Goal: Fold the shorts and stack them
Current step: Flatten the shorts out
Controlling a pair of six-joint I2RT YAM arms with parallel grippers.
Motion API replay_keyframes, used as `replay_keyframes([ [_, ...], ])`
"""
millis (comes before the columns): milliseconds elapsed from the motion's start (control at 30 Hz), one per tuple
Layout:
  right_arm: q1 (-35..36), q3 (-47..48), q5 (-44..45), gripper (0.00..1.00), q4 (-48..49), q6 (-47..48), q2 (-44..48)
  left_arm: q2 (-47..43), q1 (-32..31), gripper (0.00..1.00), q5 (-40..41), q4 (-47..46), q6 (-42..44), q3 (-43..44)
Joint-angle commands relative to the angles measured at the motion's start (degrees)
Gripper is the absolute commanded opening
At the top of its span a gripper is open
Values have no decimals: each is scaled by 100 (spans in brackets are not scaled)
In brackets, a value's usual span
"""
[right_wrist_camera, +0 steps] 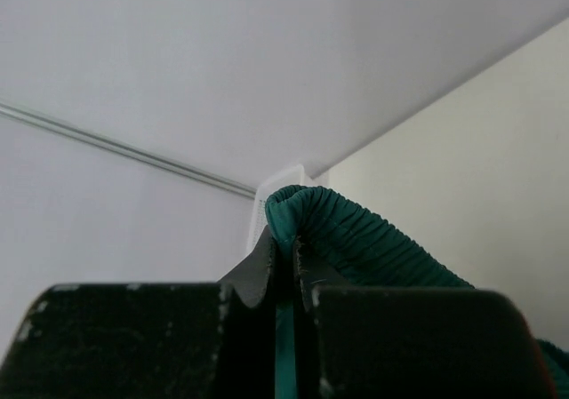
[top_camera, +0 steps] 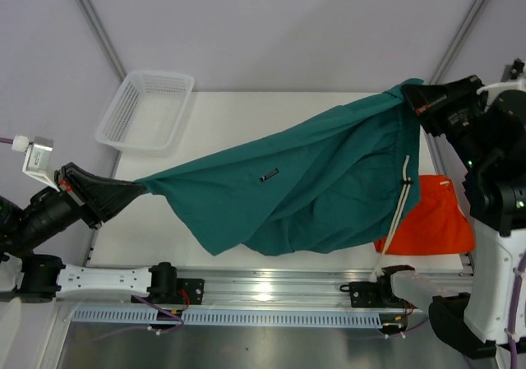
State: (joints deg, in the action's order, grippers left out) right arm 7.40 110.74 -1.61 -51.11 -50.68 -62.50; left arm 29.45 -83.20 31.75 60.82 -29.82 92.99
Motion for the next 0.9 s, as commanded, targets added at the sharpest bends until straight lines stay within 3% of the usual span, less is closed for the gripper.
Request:
replay_keyframes([
  [0,-46,-201,-164,0,558,-197,-587,157,-275,0,1137,142,249,-77],
  [133,-19,-290,-235,0,936,-259,-772,710,-1135,0,2246,298,12,-88],
  [400,69,-272,-393,0,1402,-399,-922,817,-1172,0,2564,-228,539,36],
  [567,95,-369,-174,0,1402,-470,-458,659,-1172,0,2119,-377,722,26],
  [867,113,-992,90,0,1077,-847,764,306,-1172,0,1142,-1466,1373,-246],
])
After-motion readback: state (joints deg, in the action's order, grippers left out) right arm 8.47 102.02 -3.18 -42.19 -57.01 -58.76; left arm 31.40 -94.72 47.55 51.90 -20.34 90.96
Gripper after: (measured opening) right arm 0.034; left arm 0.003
